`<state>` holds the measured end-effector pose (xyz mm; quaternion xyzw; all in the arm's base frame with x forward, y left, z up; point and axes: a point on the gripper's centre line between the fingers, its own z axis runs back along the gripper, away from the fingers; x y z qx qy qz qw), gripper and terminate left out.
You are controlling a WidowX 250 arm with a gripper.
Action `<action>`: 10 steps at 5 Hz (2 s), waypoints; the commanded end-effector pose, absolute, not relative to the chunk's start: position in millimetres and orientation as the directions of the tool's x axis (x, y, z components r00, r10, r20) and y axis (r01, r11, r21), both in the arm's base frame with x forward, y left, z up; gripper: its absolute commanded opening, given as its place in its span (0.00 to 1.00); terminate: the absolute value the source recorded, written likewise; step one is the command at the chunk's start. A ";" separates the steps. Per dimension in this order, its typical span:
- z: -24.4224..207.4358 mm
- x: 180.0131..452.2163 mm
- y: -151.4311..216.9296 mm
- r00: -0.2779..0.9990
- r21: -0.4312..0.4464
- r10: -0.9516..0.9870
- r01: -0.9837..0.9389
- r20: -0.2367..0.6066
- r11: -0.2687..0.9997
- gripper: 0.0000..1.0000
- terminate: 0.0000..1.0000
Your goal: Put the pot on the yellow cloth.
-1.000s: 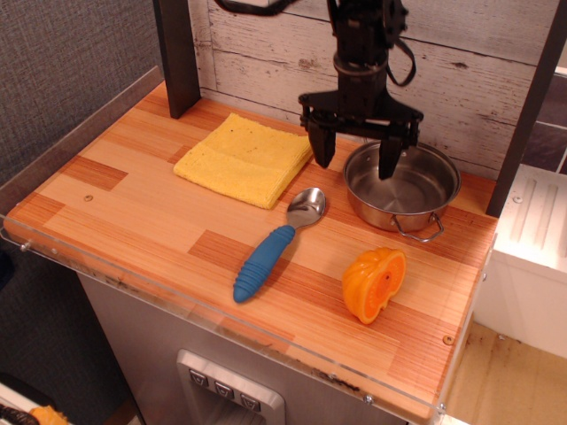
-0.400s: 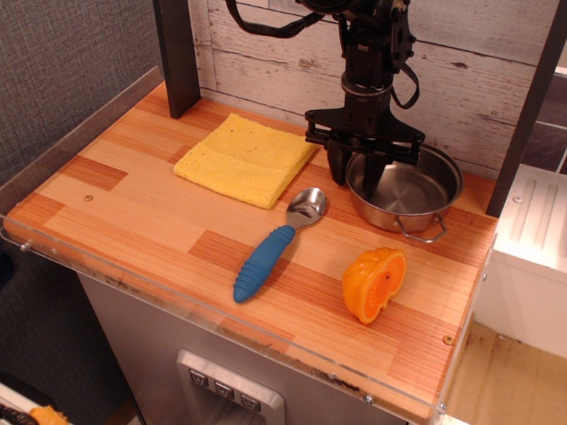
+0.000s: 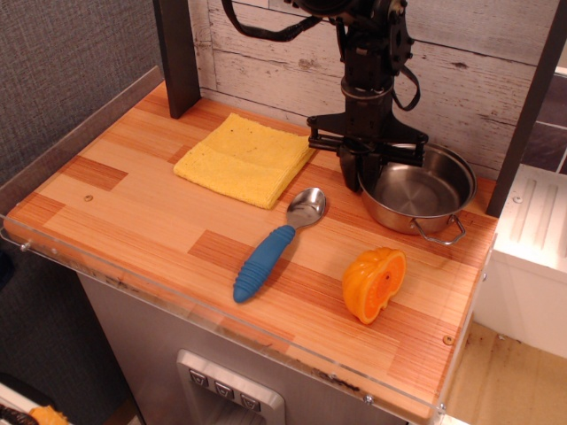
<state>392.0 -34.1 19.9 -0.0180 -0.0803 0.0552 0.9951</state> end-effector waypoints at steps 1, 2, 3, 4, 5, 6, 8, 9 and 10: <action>94.3 398.8 -15.3 0.912 -0.232 0.262 -0.194 0.316 0.953 0.00 0.00; 125.1 390.5 11.8 0.897 -0.257 0.303 -0.225 0.323 0.940 0.00 0.00; 129.0 372.0 47.7 0.889 -0.240 0.355 -0.291 0.288 0.926 0.00 0.00; 119.9 362.0 75.4 0.906 -0.168 0.345 -0.310 0.246 0.936 0.00 0.00; 108.0 357.9 92.8 0.922 -0.103 0.326 -0.311 0.210 0.945 0.00 0.00; 90.5 355.3 106.2 0.923 -0.071 0.336 -0.329 0.187 0.942 0.00 0.00; 68.9 362.4 133.3 0.914 -0.038 0.365 -0.364 0.175 0.931 0.00 0.00; 62.1 364.1 142.2 0.909 -0.035 0.383 -0.383 0.163 0.923 0.00 0.00; 56.7 364.1 142.6 0.909 -0.040 0.388 -0.387 0.150 0.921 0.00 0.00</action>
